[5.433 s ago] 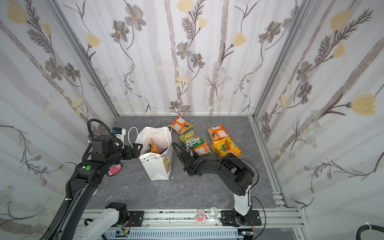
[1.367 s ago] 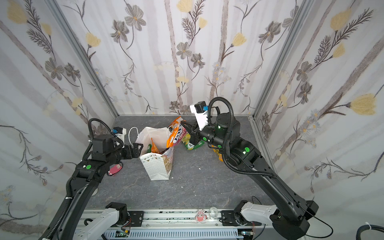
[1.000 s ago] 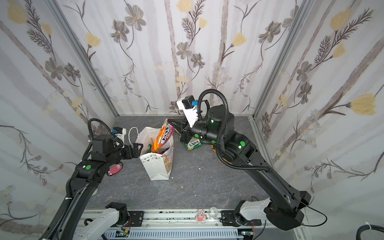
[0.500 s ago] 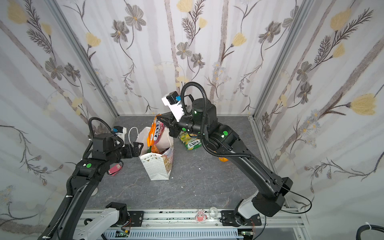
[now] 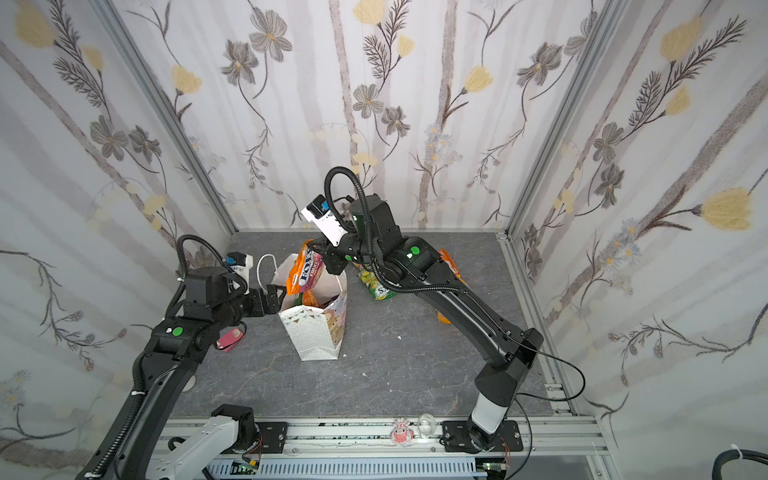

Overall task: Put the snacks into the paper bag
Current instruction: 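Carry the Fox's Fruits packet with the right gripper over the paper bag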

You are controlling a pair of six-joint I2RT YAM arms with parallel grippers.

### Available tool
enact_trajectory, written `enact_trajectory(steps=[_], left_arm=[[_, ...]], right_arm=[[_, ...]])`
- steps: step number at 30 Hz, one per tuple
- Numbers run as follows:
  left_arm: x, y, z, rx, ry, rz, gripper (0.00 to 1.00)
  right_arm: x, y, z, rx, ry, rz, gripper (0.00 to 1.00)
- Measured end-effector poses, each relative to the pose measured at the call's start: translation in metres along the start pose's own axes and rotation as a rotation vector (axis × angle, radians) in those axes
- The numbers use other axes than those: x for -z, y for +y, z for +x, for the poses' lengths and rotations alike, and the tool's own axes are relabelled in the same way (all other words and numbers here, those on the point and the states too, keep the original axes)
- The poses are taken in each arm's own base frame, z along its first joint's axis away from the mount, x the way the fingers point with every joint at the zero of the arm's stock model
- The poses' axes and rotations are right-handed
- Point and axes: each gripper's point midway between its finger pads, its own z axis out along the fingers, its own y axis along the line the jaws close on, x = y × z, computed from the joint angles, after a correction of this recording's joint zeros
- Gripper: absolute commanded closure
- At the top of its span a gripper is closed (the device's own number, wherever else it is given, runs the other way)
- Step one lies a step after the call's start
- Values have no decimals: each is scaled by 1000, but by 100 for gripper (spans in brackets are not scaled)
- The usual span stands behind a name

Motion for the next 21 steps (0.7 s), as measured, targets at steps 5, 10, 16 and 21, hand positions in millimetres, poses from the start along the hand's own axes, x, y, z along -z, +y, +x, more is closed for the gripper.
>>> enact_trajectory(steps=[5, 10, 16, 21], left_arm=[[0, 0, 1, 0, 2, -1, 2], [0, 1, 1, 0, 2, -3, 2], [-1, 1, 1, 1, 4, -4, 2], [-1, 1, 1, 1, 5, -5, 2]], right_arm=[[-5, -16, 14, 12, 55, 36, 100], [-5, -21, 26, 48, 102, 56, 100], [-3, -22, 38, 114, 156, 64, 100], [-4, -22, 45, 161, 192, 97, 100]])
